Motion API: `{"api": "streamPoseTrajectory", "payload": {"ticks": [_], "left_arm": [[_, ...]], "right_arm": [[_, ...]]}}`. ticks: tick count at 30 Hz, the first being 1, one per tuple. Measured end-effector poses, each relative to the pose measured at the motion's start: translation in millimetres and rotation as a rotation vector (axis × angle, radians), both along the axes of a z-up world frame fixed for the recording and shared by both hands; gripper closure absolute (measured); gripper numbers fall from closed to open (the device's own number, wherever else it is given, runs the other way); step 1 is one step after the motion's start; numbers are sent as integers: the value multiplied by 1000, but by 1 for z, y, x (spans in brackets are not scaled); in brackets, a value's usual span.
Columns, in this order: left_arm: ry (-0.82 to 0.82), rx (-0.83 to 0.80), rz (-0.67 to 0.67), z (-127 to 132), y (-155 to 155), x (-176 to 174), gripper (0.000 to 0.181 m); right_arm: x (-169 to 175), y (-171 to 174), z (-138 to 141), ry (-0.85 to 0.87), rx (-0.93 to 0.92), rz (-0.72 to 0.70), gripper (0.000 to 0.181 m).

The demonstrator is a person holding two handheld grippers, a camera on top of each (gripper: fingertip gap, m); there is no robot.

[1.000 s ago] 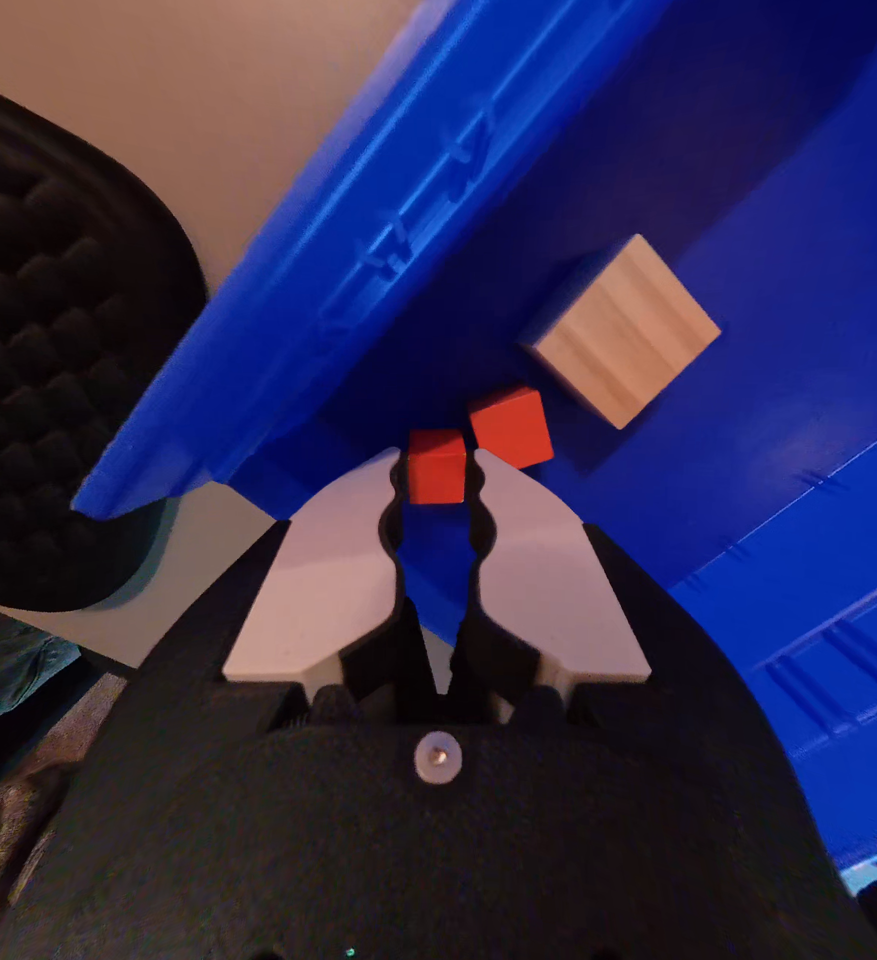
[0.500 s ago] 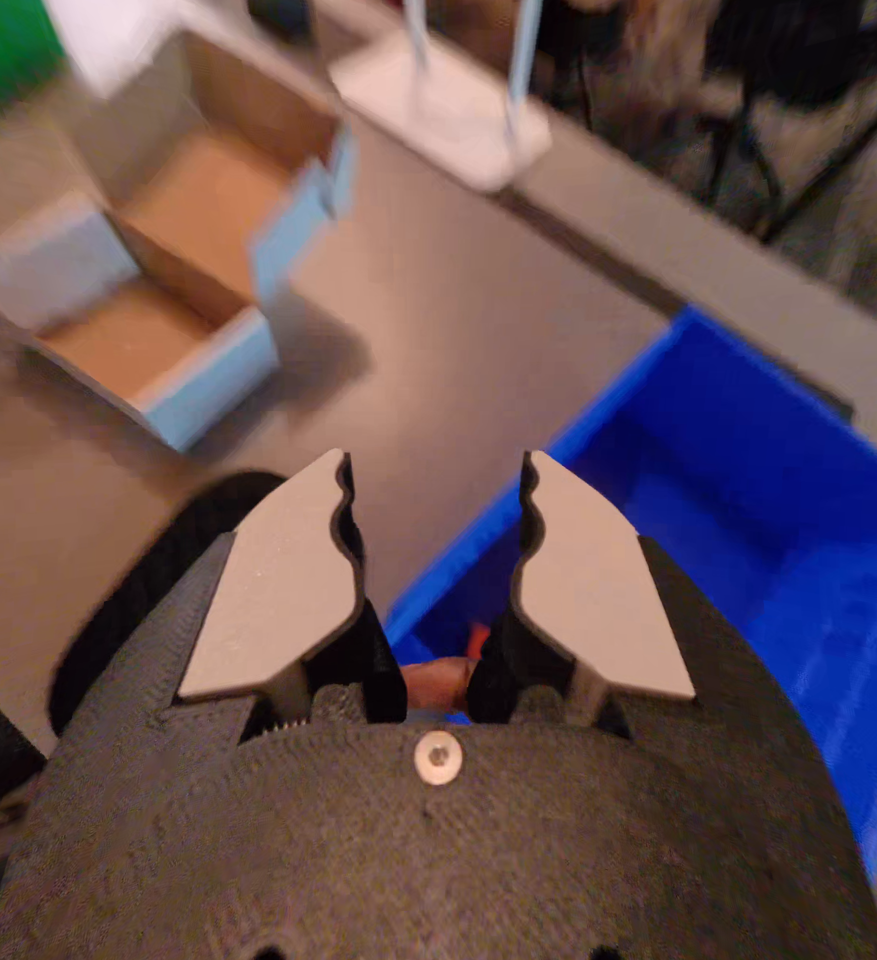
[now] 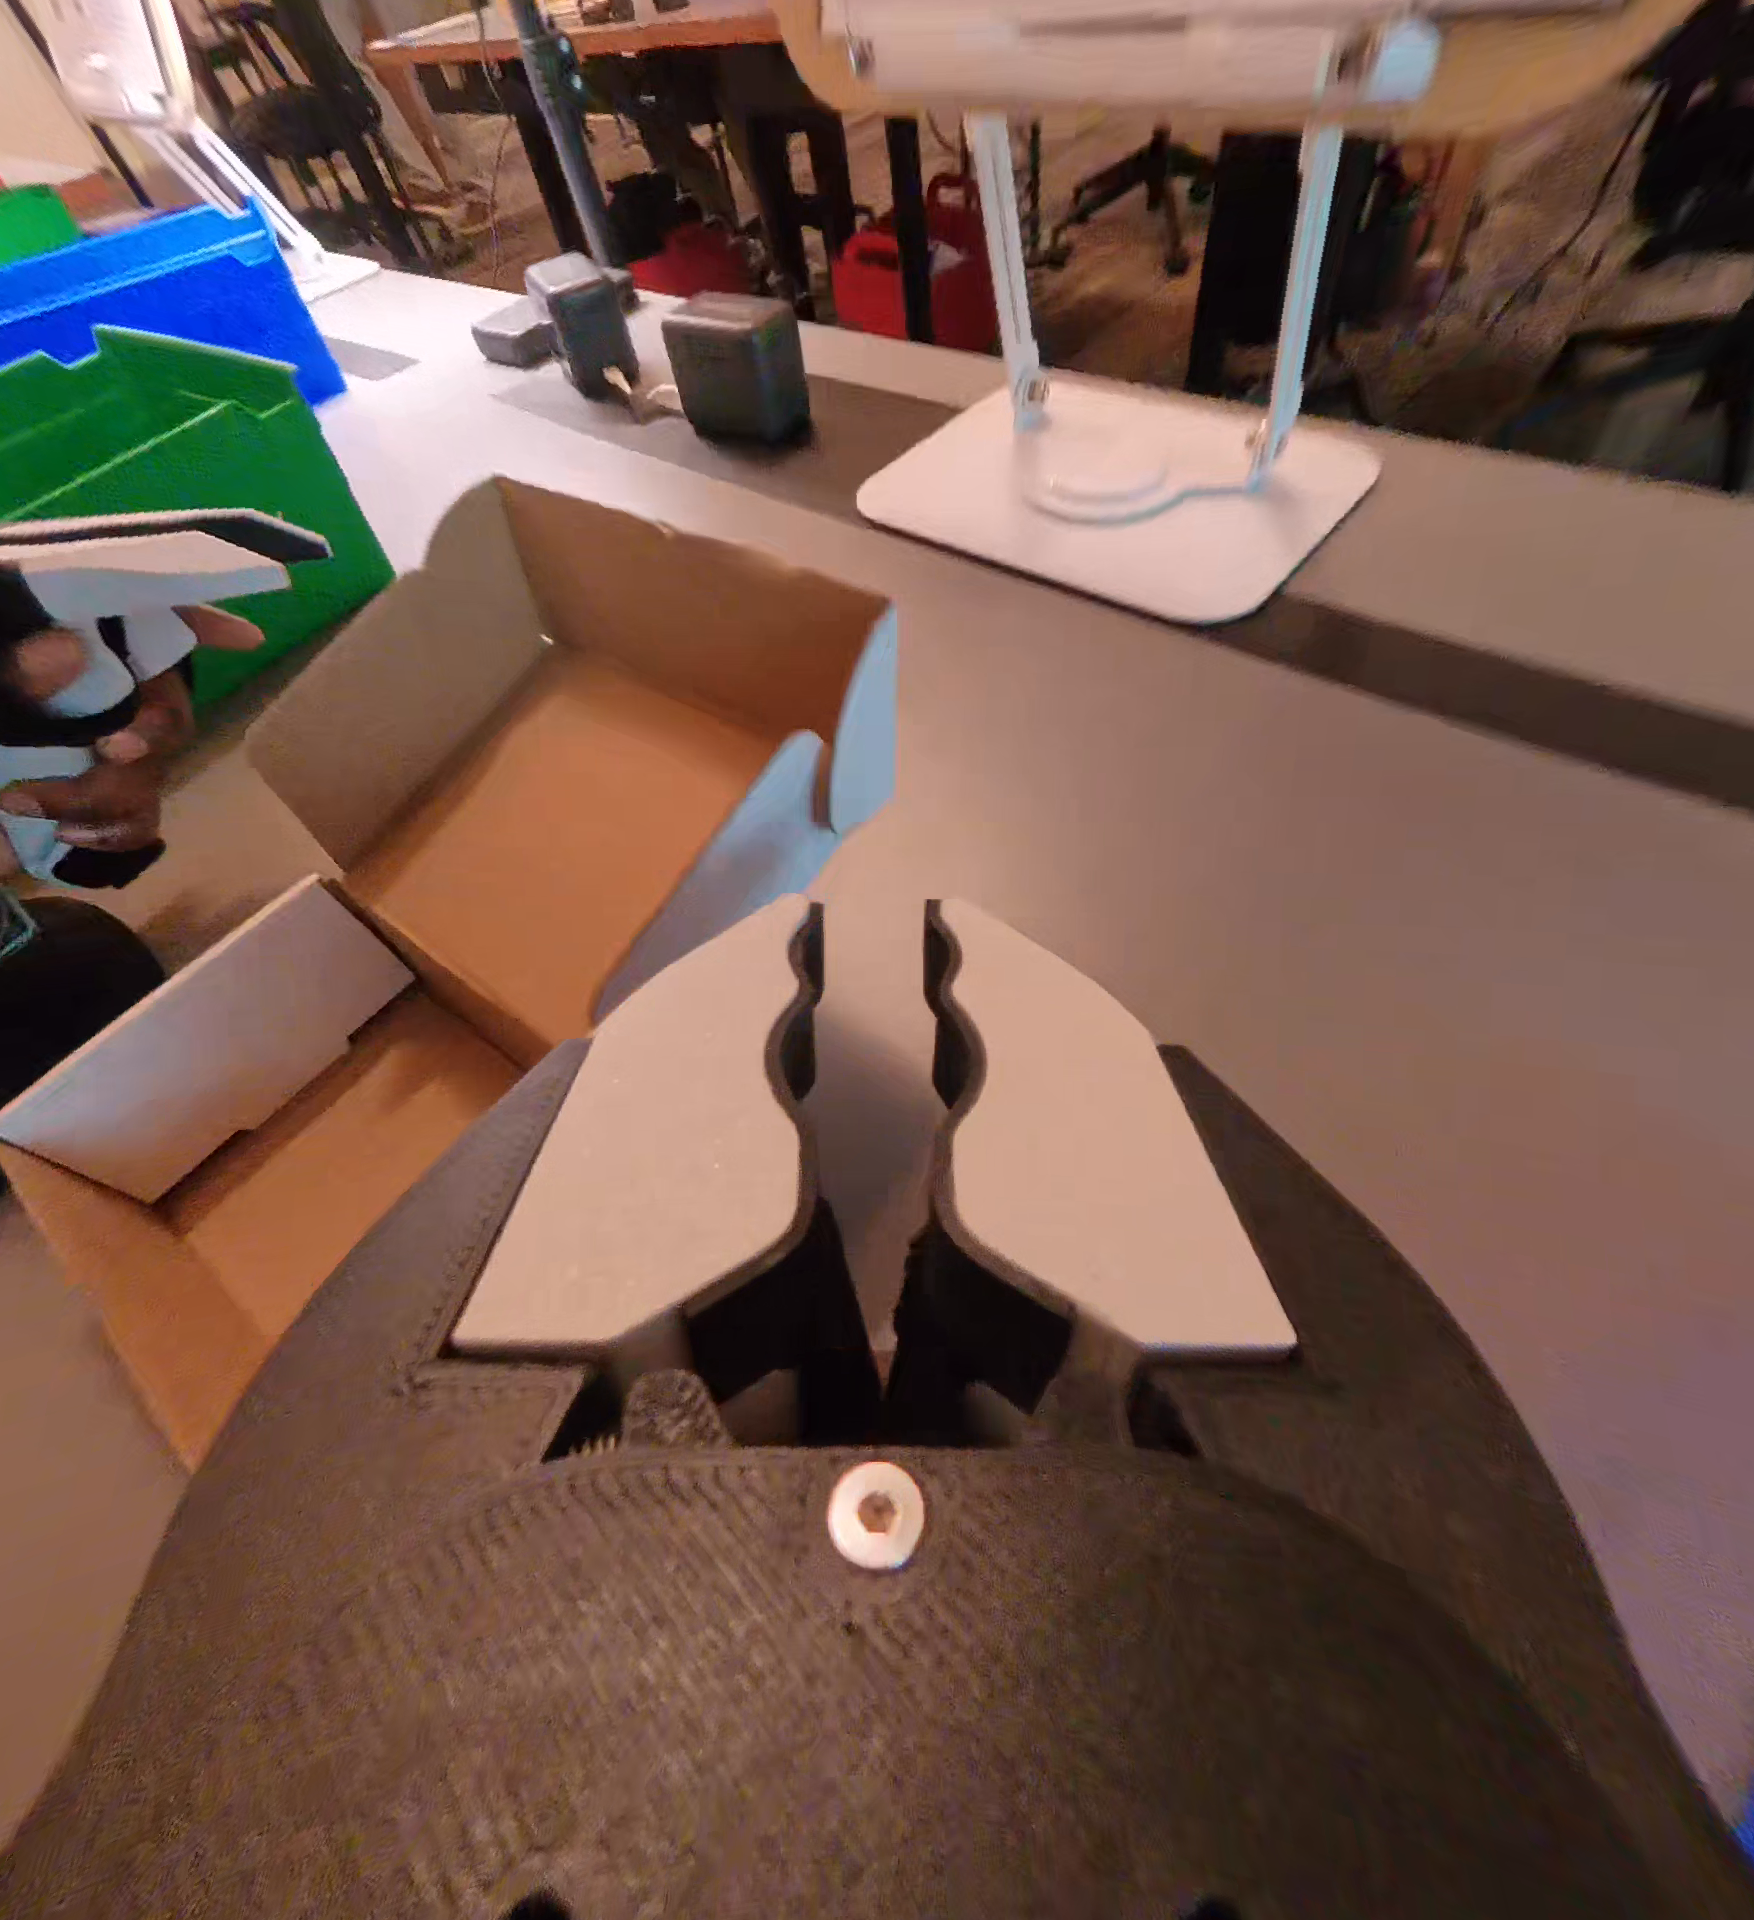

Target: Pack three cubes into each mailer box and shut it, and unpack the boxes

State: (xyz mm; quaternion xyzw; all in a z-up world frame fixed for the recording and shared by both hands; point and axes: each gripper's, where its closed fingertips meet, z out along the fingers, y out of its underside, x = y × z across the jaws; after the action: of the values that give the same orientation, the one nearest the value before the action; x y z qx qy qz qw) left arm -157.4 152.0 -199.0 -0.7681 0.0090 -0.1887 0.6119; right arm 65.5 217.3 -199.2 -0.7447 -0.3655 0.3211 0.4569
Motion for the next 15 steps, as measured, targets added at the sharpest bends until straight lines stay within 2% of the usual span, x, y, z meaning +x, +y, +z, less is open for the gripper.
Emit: {"api": "streamPoseTrajectory", "payload": {"ticks": [2, 5, 11, 15], "left_arm": [[13, -55, -37, -13, 2, 6, 150], [57, -89, -92, -23, 2, 16, 150], [36, -62, -205, -19, -4, 38, 150], [157, -41, -250, -20, -8, 49, 153]], "right_arm": [[2, 5, -11, 59, -53, -17, 172], [-9, -9, -16, 148, -128, 90, 177], [-20, -25, -20, 121, -113, 189, 177], [-25, -35, -23, 113, -123, 247, 179]]}}
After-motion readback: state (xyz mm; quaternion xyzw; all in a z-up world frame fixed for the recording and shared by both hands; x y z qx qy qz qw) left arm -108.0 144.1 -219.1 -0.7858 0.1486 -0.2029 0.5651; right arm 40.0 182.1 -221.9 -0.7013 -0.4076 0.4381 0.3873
